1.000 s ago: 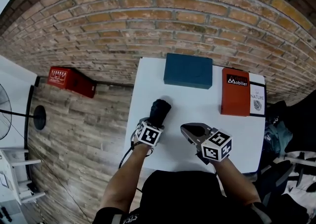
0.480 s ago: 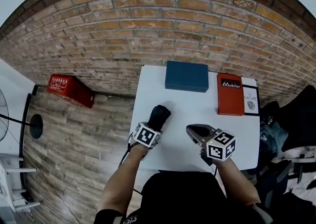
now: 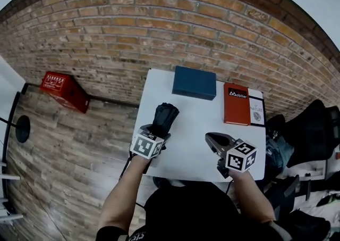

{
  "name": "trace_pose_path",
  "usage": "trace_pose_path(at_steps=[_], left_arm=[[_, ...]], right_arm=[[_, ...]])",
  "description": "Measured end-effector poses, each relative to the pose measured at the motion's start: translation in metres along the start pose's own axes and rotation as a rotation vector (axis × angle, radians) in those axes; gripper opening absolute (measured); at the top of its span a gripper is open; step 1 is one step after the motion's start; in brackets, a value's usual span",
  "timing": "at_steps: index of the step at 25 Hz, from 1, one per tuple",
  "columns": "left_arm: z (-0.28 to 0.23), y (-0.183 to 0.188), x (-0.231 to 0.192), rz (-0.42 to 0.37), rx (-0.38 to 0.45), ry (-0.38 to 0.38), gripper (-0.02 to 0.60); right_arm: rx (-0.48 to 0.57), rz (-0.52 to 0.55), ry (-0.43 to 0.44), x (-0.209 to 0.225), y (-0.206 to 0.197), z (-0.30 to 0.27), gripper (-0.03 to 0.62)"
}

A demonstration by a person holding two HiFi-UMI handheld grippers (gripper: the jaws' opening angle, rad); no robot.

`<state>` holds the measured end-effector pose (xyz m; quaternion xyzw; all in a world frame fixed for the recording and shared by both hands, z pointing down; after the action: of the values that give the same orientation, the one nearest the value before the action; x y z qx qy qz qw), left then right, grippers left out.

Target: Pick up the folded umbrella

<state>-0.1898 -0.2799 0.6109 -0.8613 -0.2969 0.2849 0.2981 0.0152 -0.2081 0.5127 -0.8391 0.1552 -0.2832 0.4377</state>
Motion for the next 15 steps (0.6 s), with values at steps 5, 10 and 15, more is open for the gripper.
trace_pose_path(at_steps=[5, 10, 15], left_arm=[[0.037, 0.037, 0.014, -0.010, 0.140, 0.035, 0.290], [0.054, 0.076, 0.029, -0.030, 0.240, 0.062, 0.290], [0.063, 0.113, 0.057, -0.033, 0.322, 0.076, 0.290]], right_arm=[[0.044, 0.054, 0.041, -0.007, 0.020, 0.003, 0.002], [0.082, 0.088, 0.080, 0.002, 0.035, 0.020, 0.002], [0.137, 0.126, 0.088, 0.027, 0.058, 0.053, 0.002]])
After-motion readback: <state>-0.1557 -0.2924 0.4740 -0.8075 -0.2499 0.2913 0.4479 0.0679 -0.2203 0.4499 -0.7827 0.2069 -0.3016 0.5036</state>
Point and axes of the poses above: the fingertips, and each gripper's own axes: z backward along the fingers, x to its right, y out of its top, the point moved 5 cm from there along z, backward along the fingers, and after that the axes turned 2 degrees about z, right-handed, at the moved point
